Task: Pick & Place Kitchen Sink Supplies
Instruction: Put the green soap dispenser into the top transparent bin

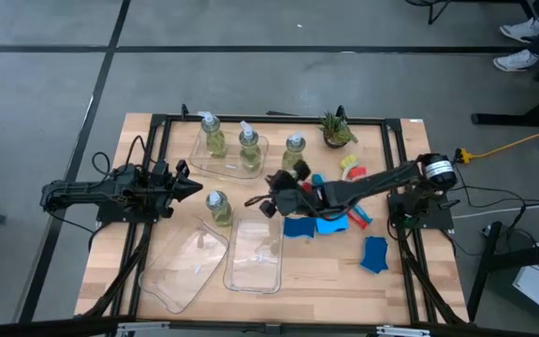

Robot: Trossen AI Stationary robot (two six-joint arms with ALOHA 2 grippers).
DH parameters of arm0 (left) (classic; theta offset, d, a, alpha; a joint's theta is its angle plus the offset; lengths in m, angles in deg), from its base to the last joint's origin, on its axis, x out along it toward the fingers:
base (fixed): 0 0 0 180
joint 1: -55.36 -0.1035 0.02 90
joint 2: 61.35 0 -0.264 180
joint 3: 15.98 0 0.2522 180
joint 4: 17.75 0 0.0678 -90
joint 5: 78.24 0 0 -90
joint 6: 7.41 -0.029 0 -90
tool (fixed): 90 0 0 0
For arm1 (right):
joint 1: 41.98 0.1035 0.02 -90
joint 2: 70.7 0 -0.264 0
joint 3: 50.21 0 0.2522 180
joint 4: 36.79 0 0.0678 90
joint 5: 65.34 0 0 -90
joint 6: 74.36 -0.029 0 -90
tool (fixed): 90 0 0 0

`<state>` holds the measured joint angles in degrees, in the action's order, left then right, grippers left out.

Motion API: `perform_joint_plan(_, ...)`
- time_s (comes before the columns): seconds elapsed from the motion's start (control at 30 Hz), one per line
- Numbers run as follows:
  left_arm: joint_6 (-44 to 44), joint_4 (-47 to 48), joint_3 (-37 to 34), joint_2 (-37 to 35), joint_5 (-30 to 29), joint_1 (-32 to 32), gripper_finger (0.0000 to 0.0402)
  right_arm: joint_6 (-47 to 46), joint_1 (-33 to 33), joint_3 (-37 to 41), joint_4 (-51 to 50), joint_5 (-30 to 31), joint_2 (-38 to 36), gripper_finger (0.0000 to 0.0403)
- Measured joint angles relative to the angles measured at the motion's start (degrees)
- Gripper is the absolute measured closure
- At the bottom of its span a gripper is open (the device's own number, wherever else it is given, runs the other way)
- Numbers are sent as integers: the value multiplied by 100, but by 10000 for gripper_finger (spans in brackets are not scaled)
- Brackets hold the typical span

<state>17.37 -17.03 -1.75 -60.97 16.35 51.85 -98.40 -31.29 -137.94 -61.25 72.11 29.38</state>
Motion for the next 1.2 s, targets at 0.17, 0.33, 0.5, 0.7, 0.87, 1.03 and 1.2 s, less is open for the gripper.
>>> perform_joint_plan(0.17,1,1,0,-1,0,0,391,-589,197,0,-1166,930,14,359)
perform_joint_plan(0.33,0,0,2,-2,0,0,391,-1546,367,2,-2530,1291,-276,355)
perform_joint_plan(0.5,2,2,0,0,1,0,391,-2101,432,2,-3559,1472,-427,302)
perform_joint_plan(0.7,1,2,1,-1,1,0,391,-2839,425,2,-4493,1769,-425,176)
perform_joint_plan(0.87,0,2,1,-1,2,-1,391,-2992,375,50,-4676,2039,-425,82)
perform_joint_plan(1.03,2,2,0,0,0,-2,391,-2969,148,321,-4329,2049,-423,32)
perform_joint_plan(1.2,1,2,1,0,2,-1,391,-2804,-20,604,-3810,1996,-418,16)
